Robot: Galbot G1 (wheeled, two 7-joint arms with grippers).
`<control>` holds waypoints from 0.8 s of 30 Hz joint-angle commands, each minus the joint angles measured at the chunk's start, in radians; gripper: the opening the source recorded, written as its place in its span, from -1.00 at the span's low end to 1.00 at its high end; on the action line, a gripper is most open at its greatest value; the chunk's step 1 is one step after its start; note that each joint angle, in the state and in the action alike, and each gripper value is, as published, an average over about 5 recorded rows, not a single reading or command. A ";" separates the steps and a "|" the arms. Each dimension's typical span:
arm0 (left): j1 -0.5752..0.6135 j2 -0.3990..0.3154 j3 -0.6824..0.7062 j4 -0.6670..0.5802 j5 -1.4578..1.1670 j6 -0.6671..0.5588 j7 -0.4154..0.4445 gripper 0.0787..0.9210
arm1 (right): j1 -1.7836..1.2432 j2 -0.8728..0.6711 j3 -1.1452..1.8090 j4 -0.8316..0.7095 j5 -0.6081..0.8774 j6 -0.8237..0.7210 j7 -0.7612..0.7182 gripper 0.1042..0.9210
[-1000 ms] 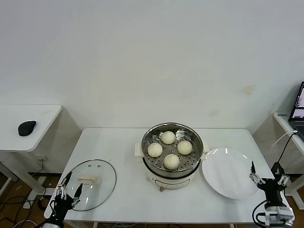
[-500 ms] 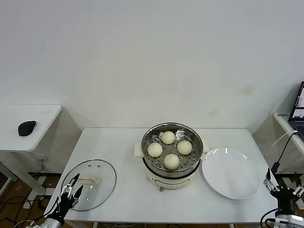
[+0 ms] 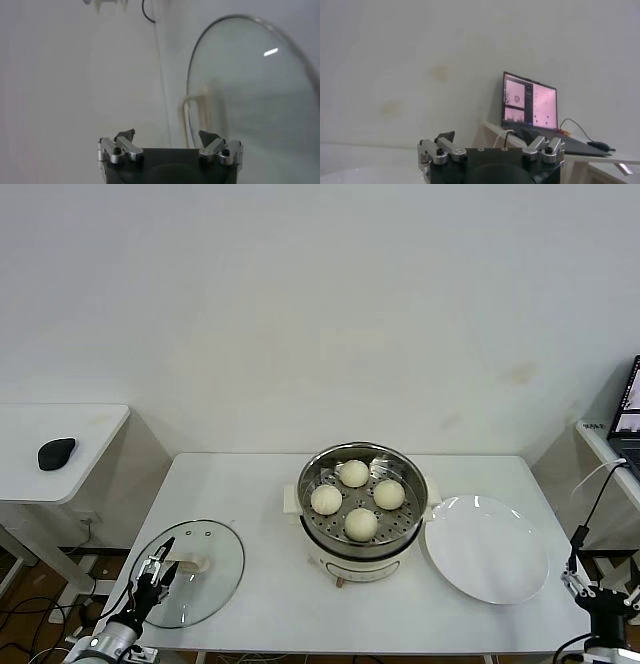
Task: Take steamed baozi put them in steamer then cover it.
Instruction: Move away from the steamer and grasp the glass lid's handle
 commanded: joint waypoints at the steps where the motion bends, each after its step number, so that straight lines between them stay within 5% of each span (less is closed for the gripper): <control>1: -0.075 0.004 0.016 0.059 0.017 -0.003 0.014 0.77 | -0.006 0.006 0.002 -0.002 -0.007 0.005 0.002 0.76; 18: -0.157 -0.015 0.035 0.133 0.012 -0.020 0.014 0.76 | -0.009 0.010 -0.012 -0.017 -0.022 0.016 0.000 0.76; 24: -0.180 -0.025 0.046 0.176 0.012 -0.033 0.011 0.45 | -0.009 0.010 -0.012 -0.021 -0.024 0.016 -0.002 0.76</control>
